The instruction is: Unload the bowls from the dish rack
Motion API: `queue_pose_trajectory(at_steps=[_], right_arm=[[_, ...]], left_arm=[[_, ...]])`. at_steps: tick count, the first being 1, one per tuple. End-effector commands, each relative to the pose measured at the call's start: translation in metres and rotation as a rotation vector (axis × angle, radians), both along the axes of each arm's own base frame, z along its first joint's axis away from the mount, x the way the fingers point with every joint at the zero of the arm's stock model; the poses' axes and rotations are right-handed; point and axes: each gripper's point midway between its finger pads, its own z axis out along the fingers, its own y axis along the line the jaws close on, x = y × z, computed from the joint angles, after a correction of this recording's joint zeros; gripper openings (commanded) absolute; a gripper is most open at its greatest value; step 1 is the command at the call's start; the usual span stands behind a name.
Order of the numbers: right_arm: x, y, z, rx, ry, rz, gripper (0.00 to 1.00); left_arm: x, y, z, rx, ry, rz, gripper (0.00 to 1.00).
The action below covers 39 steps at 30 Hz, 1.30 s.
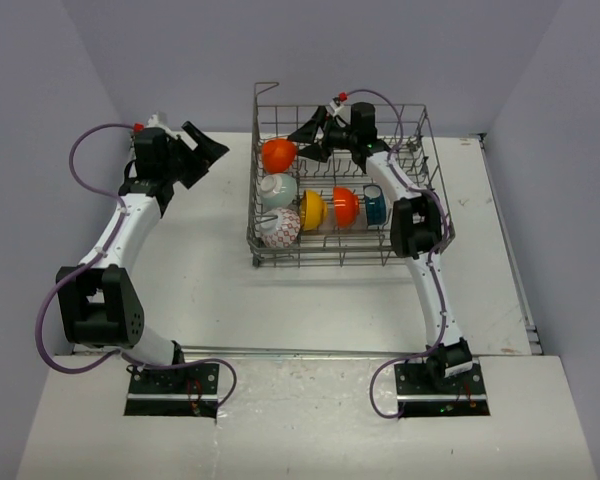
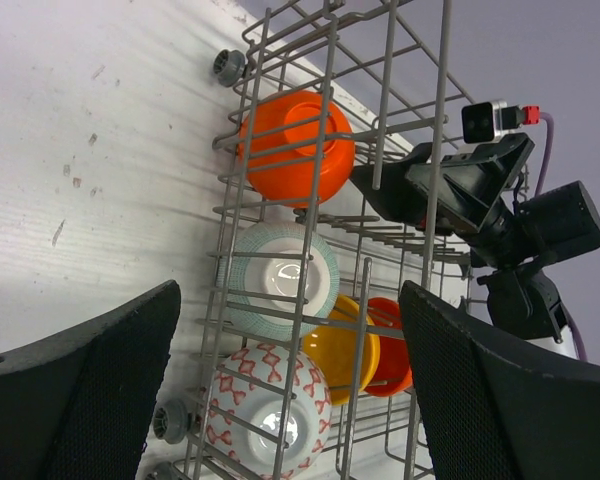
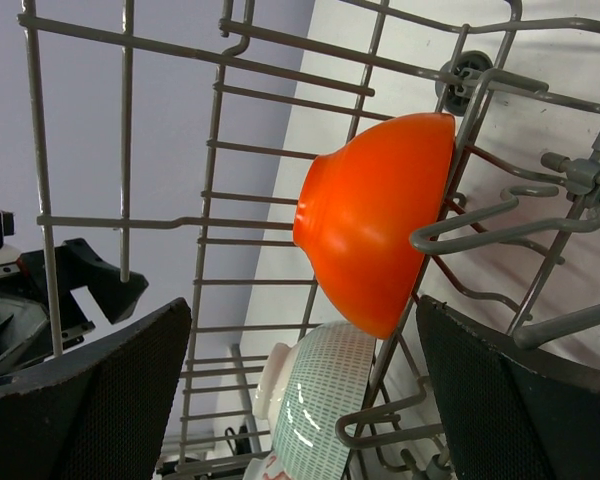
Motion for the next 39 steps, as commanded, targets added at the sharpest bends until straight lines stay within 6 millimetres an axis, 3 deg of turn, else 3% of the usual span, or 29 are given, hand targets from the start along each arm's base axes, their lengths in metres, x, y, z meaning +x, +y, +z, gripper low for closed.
queue_pose_trajectory(at_steps=[1, 13, 14, 22, 28, 34, 35, 36, 39], right_arm=[[-0.008, 0.027, 0.009, 0.029, -0.055, 0.044, 0.94], [-0.022, 0.046, 0.000, -0.003, -0.059, 0.072, 0.93], [-0.022, 0.046, 0.010, -0.007, -0.083, 0.066, 0.93], [-0.036, 0.043, 0.021, -0.061, -0.107, 0.066, 0.92], [-0.047, 0.039, 0.021, -0.090, -0.083, 0.067, 0.90], [-0.062, 0.031, 0.009, -0.138, -0.044, 0.067, 0.90], [-0.064, 0.029, 0.017, -0.142, -0.059, 0.058, 0.90], [-0.067, 0.027, 0.011, -0.147, -0.051, 0.056, 0.91], [-0.072, 0.025, 0.017, -0.148, -0.054, 0.057, 0.91]], left_arm=[[-0.002, 0.000, 0.026, -0.015, -0.078, -0.008, 0.90], [0.003, -0.002, 0.021, -0.023, -0.078, -0.016, 0.90], [0.004, -0.003, 0.020, -0.023, -0.077, -0.018, 0.90], [0.015, -0.007, 0.022, -0.049, -0.087, -0.029, 0.90], [0.020, -0.005, 0.020, -0.047, -0.081, -0.022, 0.90], [0.028, -0.003, 0.019, -0.039, -0.074, -0.010, 0.90], [0.030, -0.002, 0.017, -0.038, -0.071, -0.007, 0.90], [0.032, -0.003, 0.019, -0.040, -0.074, -0.008, 0.90], [0.035, -0.004, 0.017, -0.046, -0.071, -0.012, 0.90]])
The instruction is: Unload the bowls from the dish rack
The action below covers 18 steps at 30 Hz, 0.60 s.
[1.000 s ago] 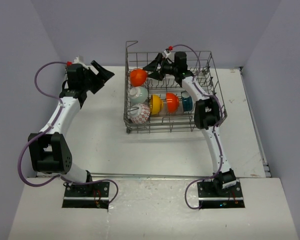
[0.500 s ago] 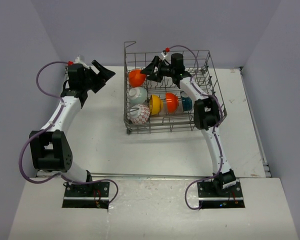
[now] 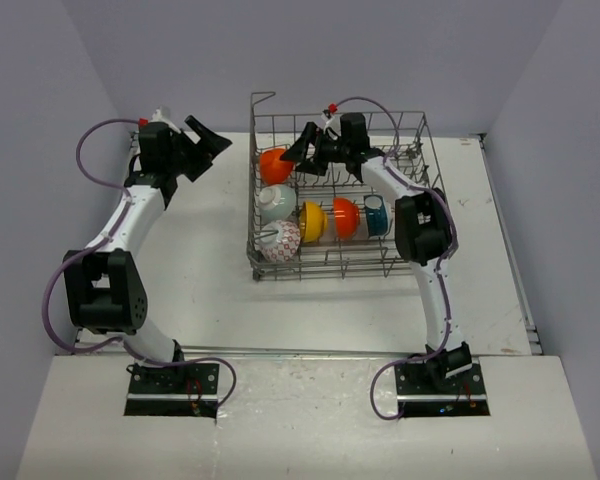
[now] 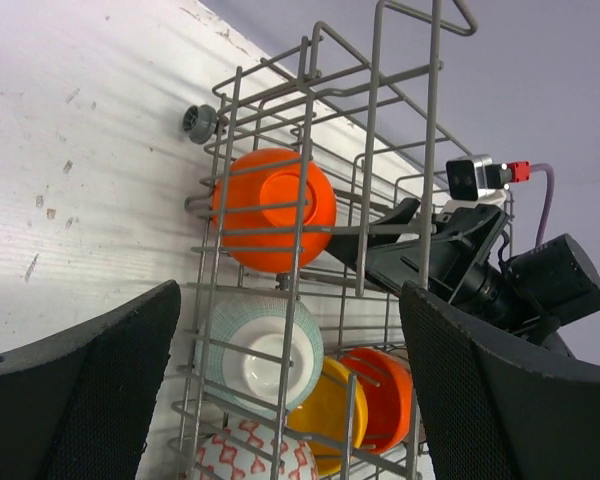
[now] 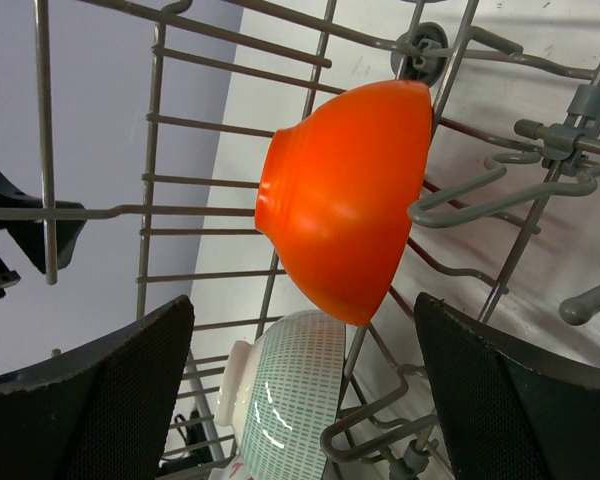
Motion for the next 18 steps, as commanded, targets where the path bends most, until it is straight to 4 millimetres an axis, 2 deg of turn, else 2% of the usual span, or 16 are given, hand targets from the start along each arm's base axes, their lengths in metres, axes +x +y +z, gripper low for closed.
queue_pose_trajectory(at_steps=[1, 5, 7, 9, 10, 15, 18], right_arm=[[-0.028, 0.012, 0.032, 0.009, -0.005, 0.062, 0.91], [-0.035, 0.016, 0.037, 0.018, -0.009, 0.066, 0.90], [-0.038, 0.019, 0.045, 0.019, -0.047, 0.054, 0.90], [-0.037, 0.023, 0.053, 0.045, -0.049, 0.053, 0.91], [-0.035, 0.027, 0.048, 0.058, -0.038, 0.067, 0.90], [-0.034, 0.040, 0.061, 0.098, -0.055, 0.085, 0.88], [-0.033, 0.045, 0.061, 0.116, -0.039, 0.092, 0.87]], left_arm=[[0.012, 0.001, 0.018, -0.016, -0.051, 0.001, 0.90], [0.012, 0.001, 0.014, -0.018, -0.040, -0.001, 0.90], [0.013, 0.000, 0.011, -0.019, -0.032, -0.006, 0.90], [0.014, 0.000, 0.010, -0.019, -0.030, -0.011, 0.90], [0.014, -0.001, 0.009, -0.022, -0.027, -0.011, 0.90], [0.016, -0.002, 0.006, -0.030, -0.019, -0.014, 0.90], [0.019, -0.004, 0.003, -0.036, -0.014, -0.024, 0.90]])
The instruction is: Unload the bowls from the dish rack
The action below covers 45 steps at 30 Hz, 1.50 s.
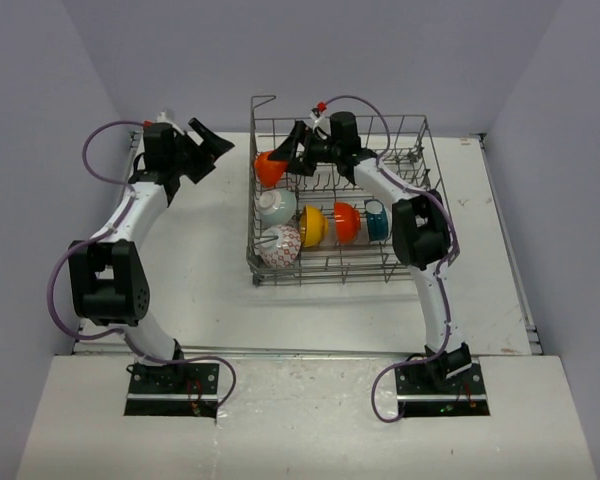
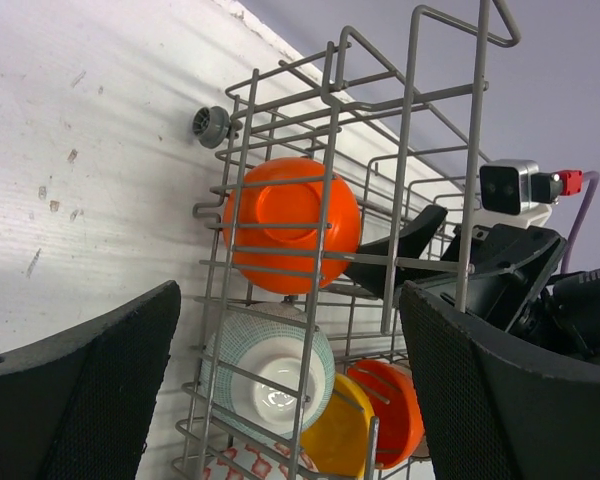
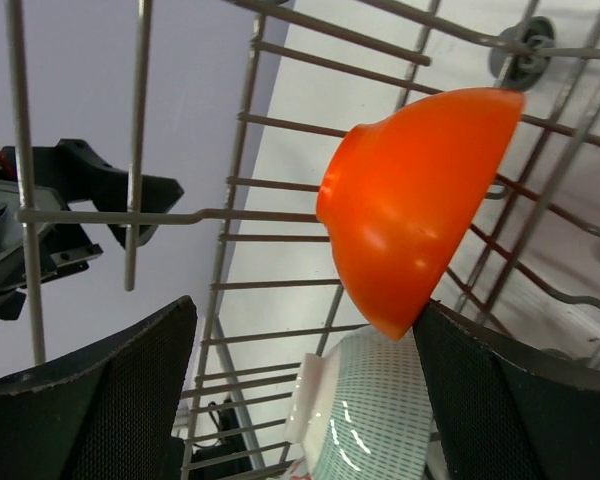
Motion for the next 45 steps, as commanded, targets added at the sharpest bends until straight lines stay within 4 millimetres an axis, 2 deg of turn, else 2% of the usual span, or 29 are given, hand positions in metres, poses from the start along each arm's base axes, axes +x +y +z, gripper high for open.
queue_pose_trajectory(at_steps=[1, 10, 15, 22, 24, 27, 28, 33, 34, 36, 37, 38, 41, 43, 45], right_arm=[[-0.009, 0.022, 0.037, 0.074, -0.052, 0.065, 0.88], [-0.014, 0.021, 0.018, 0.052, -0.010, 0.063, 0.86], [-0.001, 0.017, -0.010, -0.007, 0.076, -0.028, 0.84], [0.013, 0.019, -0.026, -0.011, 0.112, -0.089, 0.77], [0.016, 0.021, -0.033, -0.004, 0.120, -0.090, 0.72], [0.020, 0.025, -0.028, 0.021, 0.108, -0.088, 0.64], [0.023, 0.024, -0.027, 0.028, 0.094, -0.097, 0.58], [0.021, 0.027, -0.019, 0.071, 0.085, -0.092, 0.53], [0.021, 0.027, -0.018, 0.078, 0.085, -0.087, 0.47], [0.020, 0.028, -0.021, 0.081, 0.101, -0.084, 0.46], [0.020, 0.029, -0.020, 0.090, 0.102, -0.078, 0.36], [0.018, 0.030, -0.023, 0.092, 0.114, -0.071, 0.31], [0.016, 0.032, -0.025, 0.108, 0.134, -0.061, 0.22], [0.014, 0.033, -0.023, 0.118, 0.138, -0.051, 0.09], [0.012, 0.034, -0.019, 0.129, 0.140, -0.042, 0.00]], left_arm=[[0.014, -0.003, 0.025, -0.033, -0.061, -0.022, 0.90], [0.024, -0.012, 0.016, -0.070, -0.030, -0.059, 0.88], [0.023, -0.012, 0.020, -0.070, -0.039, -0.057, 0.88], [0.018, -0.010, 0.026, -0.057, -0.057, -0.052, 0.88], [0.016, -0.010, 0.029, -0.053, -0.063, -0.053, 0.88], [0.015, -0.010, 0.030, -0.044, -0.067, -0.056, 0.88], [0.015, -0.008, 0.030, -0.042, -0.066, -0.054, 0.88], [0.014, -0.008, 0.027, -0.038, -0.059, -0.057, 0.88], [0.014, -0.009, 0.026, -0.039, -0.058, -0.058, 0.88], [0.013, -0.009, 0.024, -0.045, -0.056, -0.058, 0.88], [0.014, -0.009, 0.024, -0.047, -0.055, -0.058, 0.88], [0.014, -0.009, 0.024, -0.048, -0.055, -0.059, 0.88], [0.015, -0.009, 0.024, -0.046, -0.057, -0.055, 0.88], [0.016, -0.008, 0.025, -0.045, -0.062, -0.056, 0.88], [0.016, -0.010, 0.024, -0.049, -0.061, -0.062, 0.88]])
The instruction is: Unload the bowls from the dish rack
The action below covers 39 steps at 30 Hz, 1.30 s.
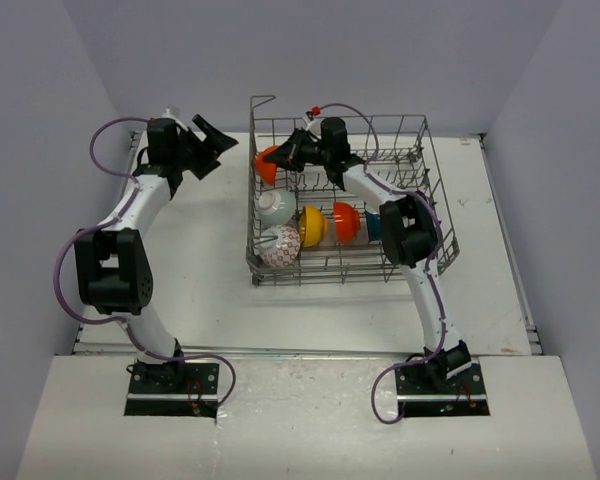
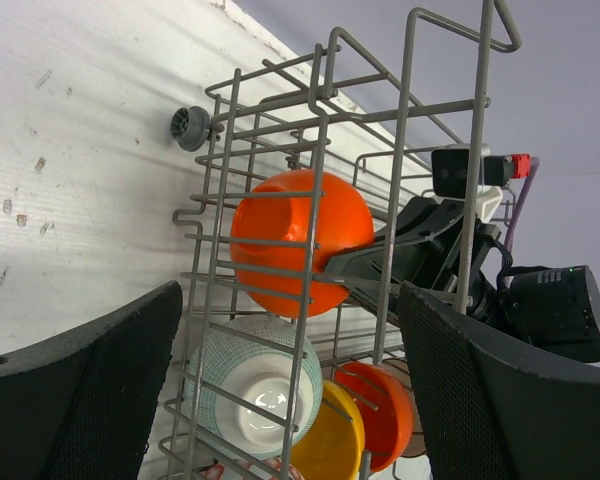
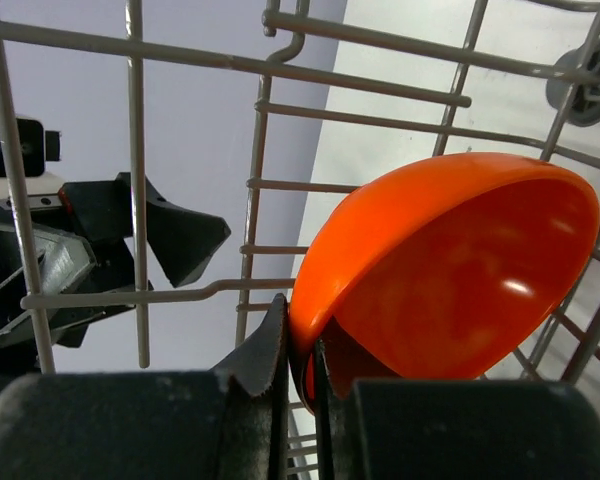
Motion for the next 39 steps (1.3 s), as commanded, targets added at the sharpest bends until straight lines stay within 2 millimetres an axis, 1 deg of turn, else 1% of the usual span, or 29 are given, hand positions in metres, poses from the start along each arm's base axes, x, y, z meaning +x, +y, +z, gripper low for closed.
queue_pose_trajectory(at_steps=[1, 5, 6, 8, 9, 11, 12, 13, 14, 15, 17, 18, 23, 25, 26, 28, 29, 30, 31, 32, 34, 35, 36, 37, 38, 39], right_arm=[[-0.007, 0.002, -0.012, 0.002, 0.057, 0.023, 0.00], [-0.013, 0.001, 0.011, 0.044, 0.029, 0.048, 0.00], [-0.015, 0.000, 0.022, 0.052, 0.014, 0.050, 0.00], [-0.019, 0.000, 0.036, 0.063, -0.013, 0.065, 0.00], [-0.021, -0.001, 0.051, 0.079, -0.044, 0.072, 0.00], [-0.028, -0.001, 0.069, 0.127, -0.044, 0.110, 0.00], [-0.028, -0.004, 0.083, 0.162, -0.089, 0.118, 0.00], [-0.031, -0.005, 0.095, 0.186, -0.103, 0.128, 0.00], [-0.033, -0.008, 0.103, 0.208, -0.095, 0.137, 0.00], [-0.033, -0.009, 0.117, 0.233, -0.131, 0.142, 0.00], [-0.035, -0.013, 0.131, 0.266, -0.126, 0.156, 0.00], [-0.034, -0.017, 0.143, 0.286, -0.159, 0.160, 0.00], [-0.034, -0.034, 0.174, 0.322, -0.192, 0.179, 0.00], [-0.037, -0.038, 0.183, 0.327, -0.209, 0.191, 0.00], [-0.040, -0.043, 0.194, 0.335, -0.221, 0.196, 0.00], [-0.044, -0.050, 0.205, 0.317, -0.242, 0.205, 0.00], [-0.049, -0.057, 0.222, 0.311, -0.280, 0.209, 0.00], [-0.053, -0.059, 0.224, 0.287, -0.253, 0.221, 0.00], [-0.057, -0.066, 0.236, 0.257, -0.269, 0.219, 0.00], [-0.061, -0.071, 0.241, 0.239, -0.281, 0.228, 0.00], [-0.067, -0.083, 0.254, 0.208, -0.332, 0.229, 0.00], [-0.076, -0.090, 0.264, 0.190, -0.317, 0.227, 0.00], [-0.081, -0.094, 0.266, 0.164, -0.353, 0.237, 0.00], [-0.085, -0.100, 0.263, 0.137, -0.301, 0.233, 0.00], [-0.099, -0.107, 0.277, 0.120, -0.330, 0.232, 0.00], [-0.102, -0.110, 0.272, 0.085, -0.365, 0.227, 0.00]], left_arm=[[-0.002, 0.000, 0.028, -0.008, -0.077, -0.018, 0.89], [-0.001, 0.000, 0.028, -0.014, -0.073, -0.019, 0.89], [0.000, 0.000, 0.029, -0.017, -0.077, -0.018, 0.89], [0.000, 0.001, 0.031, -0.022, -0.081, -0.016, 0.88], [0.001, 0.001, 0.034, -0.024, -0.085, -0.017, 0.88], [0.002, 0.001, 0.039, -0.022, -0.094, -0.016, 0.88], [0.003, 0.004, 0.042, -0.021, -0.101, -0.008, 0.88], [0.006, 0.016, 0.044, -0.021, -0.105, 0.015, 0.88], [0.007, 0.018, 0.048, -0.022, -0.112, 0.020, 0.88], [0.009, 0.022, 0.051, -0.022, -0.116, 0.030, 0.88], [0.010, 0.027, 0.056, -0.018, -0.124, 0.041, 0.88], [0.011, 0.032, 0.059, -0.016, -0.130, 0.051, 0.88], [0.010, 0.044, 0.065, 0.004, -0.133, 0.073, 0.88], [0.009, 0.048, 0.067, 0.011, -0.134, 0.085, 0.88], [0.008, 0.049, 0.068, 0.013, -0.136, 0.087, 0.88], [0.007, 0.051, 0.070, 0.028, -0.140, 0.091, 0.88], [0.005, 0.053, 0.070, 0.049, -0.132, 0.090, 0.88], [0.004, 0.055, 0.069, 0.061, -0.125, 0.095, 0.88], [0.000, 0.057, 0.070, 0.079, -0.123, 0.097, 0.88], [-0.003, 0.058, 0.075, 0.092, -0.131, 0.098, 0.88], [-0.009, 0.063, 0.076, 0.128, -0.118, 0.116, 0.88], [-0.013, 0.066, 0.081, 0.158, -0.127, 0.116, 0.88], [-0.017, 0.070, 0.078, 0.184, -0.101, 0.134, 0.87], [-0.020, 0.074, 0.079, 0.211, -0.100, 0.136, 0.86], [-0.025, 0.075, 0.083, 0.224, -0.102, 0.142, 0.86], [-0.031, 0.080, 0.076, 0.245, -0.061, 0.161, 0.86]])
